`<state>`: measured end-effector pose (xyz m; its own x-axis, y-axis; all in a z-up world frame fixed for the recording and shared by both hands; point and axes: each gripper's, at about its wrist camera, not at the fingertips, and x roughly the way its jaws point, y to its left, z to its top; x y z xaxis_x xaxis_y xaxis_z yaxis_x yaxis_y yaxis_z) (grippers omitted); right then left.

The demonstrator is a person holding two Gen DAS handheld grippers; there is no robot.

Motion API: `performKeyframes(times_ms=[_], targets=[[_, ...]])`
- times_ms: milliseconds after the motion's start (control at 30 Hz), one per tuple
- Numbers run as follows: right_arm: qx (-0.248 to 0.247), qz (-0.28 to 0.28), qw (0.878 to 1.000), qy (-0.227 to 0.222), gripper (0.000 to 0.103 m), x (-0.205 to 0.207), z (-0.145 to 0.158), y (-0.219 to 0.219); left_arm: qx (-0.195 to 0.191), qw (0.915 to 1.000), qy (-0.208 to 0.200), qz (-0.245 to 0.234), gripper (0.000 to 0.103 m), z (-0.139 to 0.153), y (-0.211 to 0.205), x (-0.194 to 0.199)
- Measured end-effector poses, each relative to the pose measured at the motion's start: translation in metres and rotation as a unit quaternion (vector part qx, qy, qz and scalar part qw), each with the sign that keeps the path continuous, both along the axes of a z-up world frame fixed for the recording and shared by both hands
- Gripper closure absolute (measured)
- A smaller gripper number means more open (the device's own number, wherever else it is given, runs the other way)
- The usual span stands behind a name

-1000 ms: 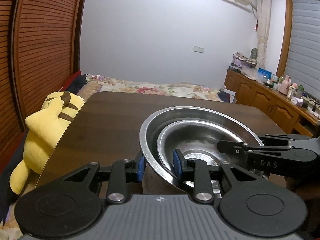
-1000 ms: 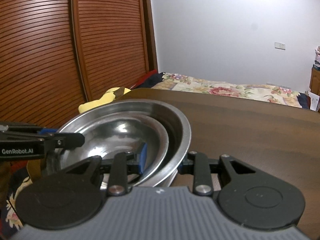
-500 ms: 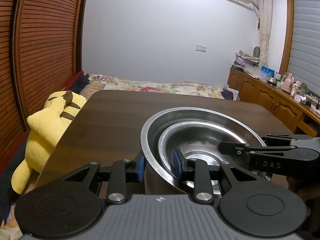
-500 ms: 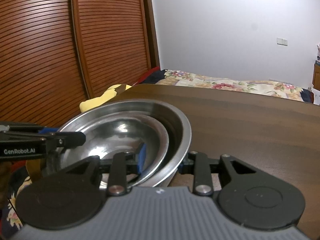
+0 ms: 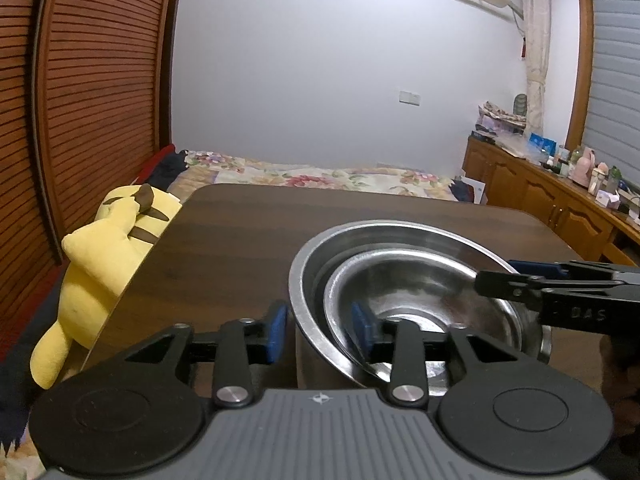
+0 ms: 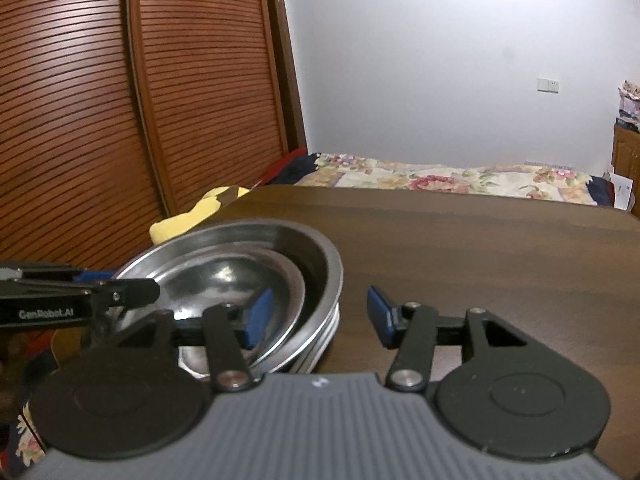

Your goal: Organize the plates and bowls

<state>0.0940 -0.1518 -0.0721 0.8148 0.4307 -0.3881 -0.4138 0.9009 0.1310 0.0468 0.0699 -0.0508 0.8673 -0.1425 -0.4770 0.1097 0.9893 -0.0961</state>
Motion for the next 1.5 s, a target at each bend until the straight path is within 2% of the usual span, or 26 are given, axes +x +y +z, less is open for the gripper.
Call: performKeyframes(times_ms=[133, 233, 267, 400, 467, 600, 1000, 1200, 1500], targets=[[0.0, -0.009, 1.0, -0.011, 0.046, -0.005, 0.009, -0.005, 0.001, 0.9999, -0.013, 0.005, 0.036, 0.008, 0.002, -0.004], [-0.004, -0.018, 1.0, -0.023, 0.038, -0.012, 0.018, -0.008, 0.006, 0.9995, -0.029, 0.007, 0.019, 0.019, -0.001, -0.008], [-0.005, -0.023, 0.999, -0.029, 0.032, -0.016, 0.021, -0.009, 0.006, 0.9993, -0.036, 0.006, 0.014, 0.023, -0.003, -0.01], [-0.018, -0.054, 0.997, -0.046, 0.011, -0.025, 0.03, -0.011, 0.004, 0.9986, -0.052, -0.001, 0.004, 0.036, -0.011, -0.015], [-0.023, -0.071, 0.996, -0.05, 0.007, -0.029, 0.035, -0.012, 0.008, 0.9981, -0.061, -0.006, 0.0, 0.041, -0.018, -0.019], [-0.025, -0.101, 0.993, -0.055, 0.0, -0.036, 0.043, -0.019, 0.015, 0.9978, -0.064, -0.011, 0.0, 0.049, -0.029, -0.023], [-0.038, -0.144, 0.986, -0.07, 0.0, -0.058, 0.054, -0.034, 0.042, 0.9964, -0.073, 0.011, 0.0, 0.064, -0.051, -0.033], [-0.036, -0.152, 0.985, -0.078, 0.0, -0.065, 0.056, -0.042, 0.028, 0.9968, -0.075, -0.003, 0.0, 0.067, -0.056, -0.04], [-0.018, -0.16, 0.984, -0.073, 0.0, -0.066, 0.049, -0.053, 0.039, 0.9966, -0.072, -0.005, 0.0, 0.06, -0.071, -0.05]])
